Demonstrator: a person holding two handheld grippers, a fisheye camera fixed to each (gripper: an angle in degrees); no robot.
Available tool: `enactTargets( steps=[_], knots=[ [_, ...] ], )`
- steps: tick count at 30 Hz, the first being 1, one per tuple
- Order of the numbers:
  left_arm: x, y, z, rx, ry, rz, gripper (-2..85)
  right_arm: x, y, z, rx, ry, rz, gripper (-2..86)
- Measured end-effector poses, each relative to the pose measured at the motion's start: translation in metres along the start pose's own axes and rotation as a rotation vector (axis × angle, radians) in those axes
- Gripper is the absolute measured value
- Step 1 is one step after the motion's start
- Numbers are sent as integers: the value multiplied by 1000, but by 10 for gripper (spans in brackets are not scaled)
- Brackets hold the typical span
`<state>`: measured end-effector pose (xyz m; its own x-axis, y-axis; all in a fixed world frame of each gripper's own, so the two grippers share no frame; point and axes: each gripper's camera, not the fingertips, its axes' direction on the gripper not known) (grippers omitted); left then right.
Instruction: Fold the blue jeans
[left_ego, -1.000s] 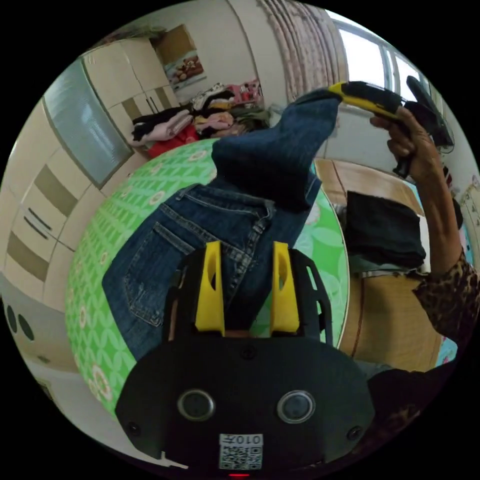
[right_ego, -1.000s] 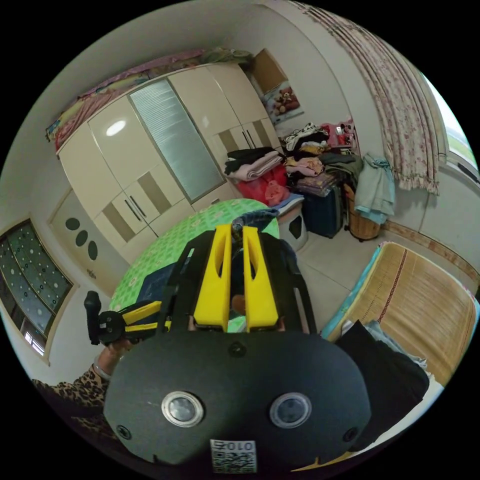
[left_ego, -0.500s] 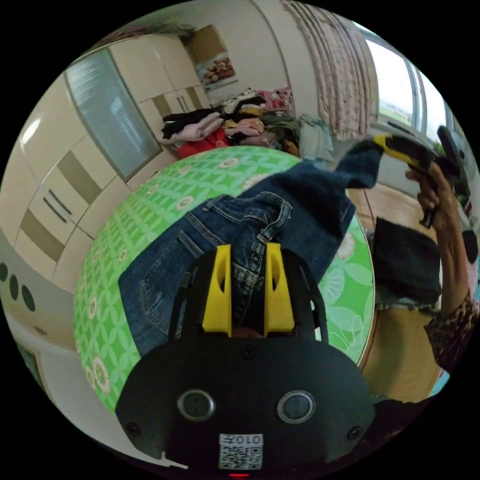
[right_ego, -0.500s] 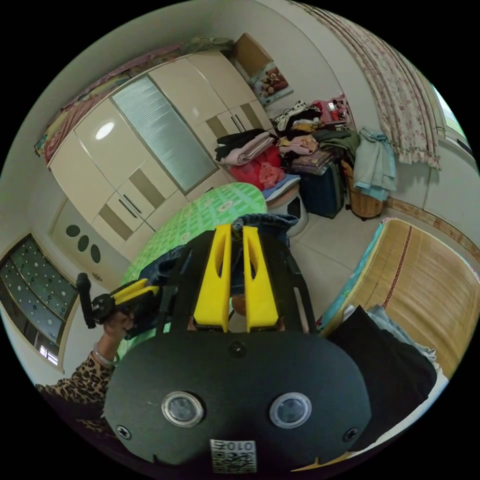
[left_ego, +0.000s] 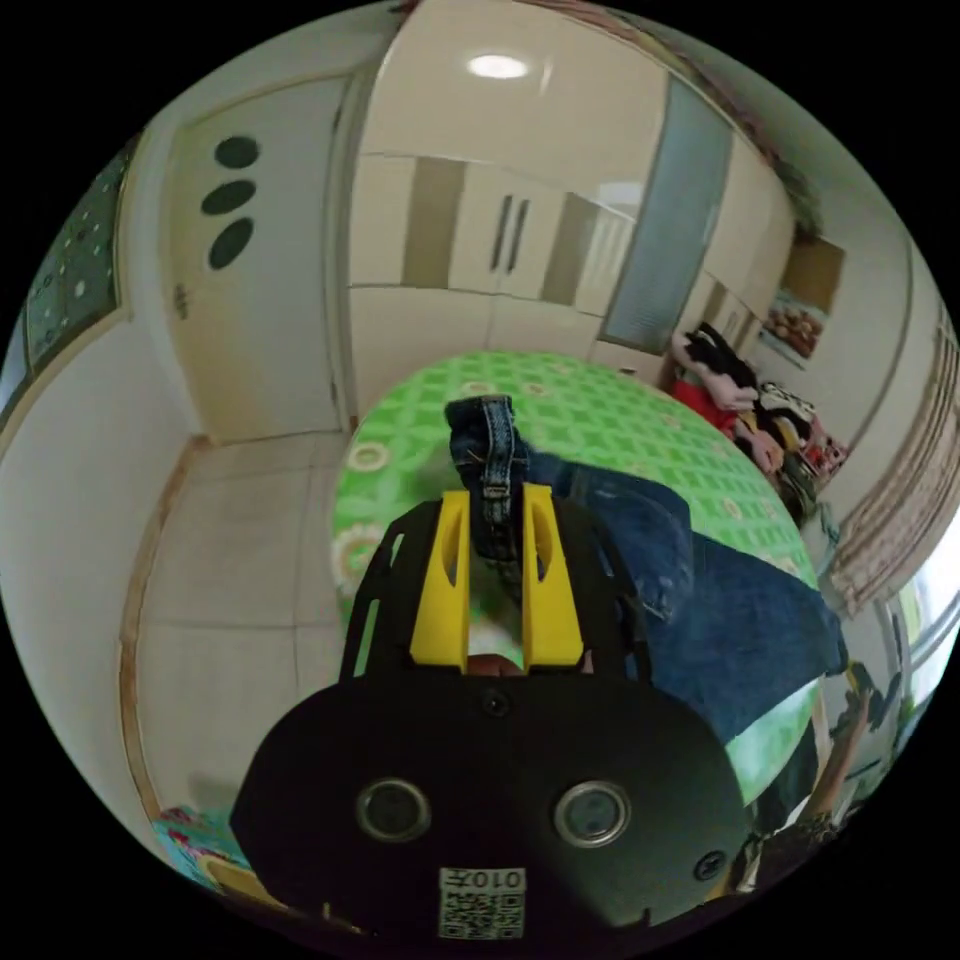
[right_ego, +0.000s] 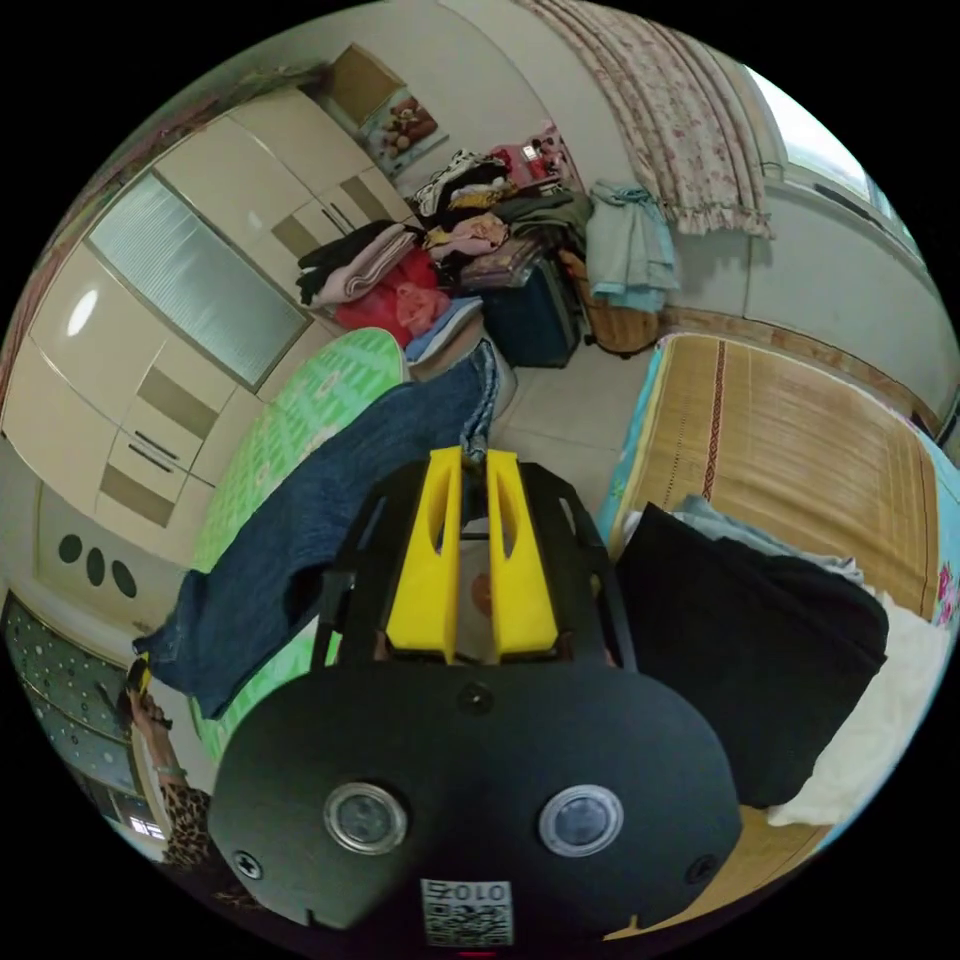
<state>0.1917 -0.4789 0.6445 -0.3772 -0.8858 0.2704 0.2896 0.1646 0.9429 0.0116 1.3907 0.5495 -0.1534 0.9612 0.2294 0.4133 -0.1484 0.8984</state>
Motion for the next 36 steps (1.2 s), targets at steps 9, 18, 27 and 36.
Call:
enactTargets(
  steps=[9, 18, 27, 36],
  knots=[
    [-188, 87, 57, -65, 102, -221, 101, -60, 35, -2, -33, -123, -83, 35],
    [-214, 108, 86, 6, 82, -154, 87, -153, 61, -34, 17, -217, -323, 29],
    [-265, 83, 169, -8, 187, -119, 95, -333, 57, 45, -319, -222, -702, 17],
    [-290, -77, 349, -162, 67, -22, 88, -471, -23, 156, -495, -133, -642, 11]
  ],
)
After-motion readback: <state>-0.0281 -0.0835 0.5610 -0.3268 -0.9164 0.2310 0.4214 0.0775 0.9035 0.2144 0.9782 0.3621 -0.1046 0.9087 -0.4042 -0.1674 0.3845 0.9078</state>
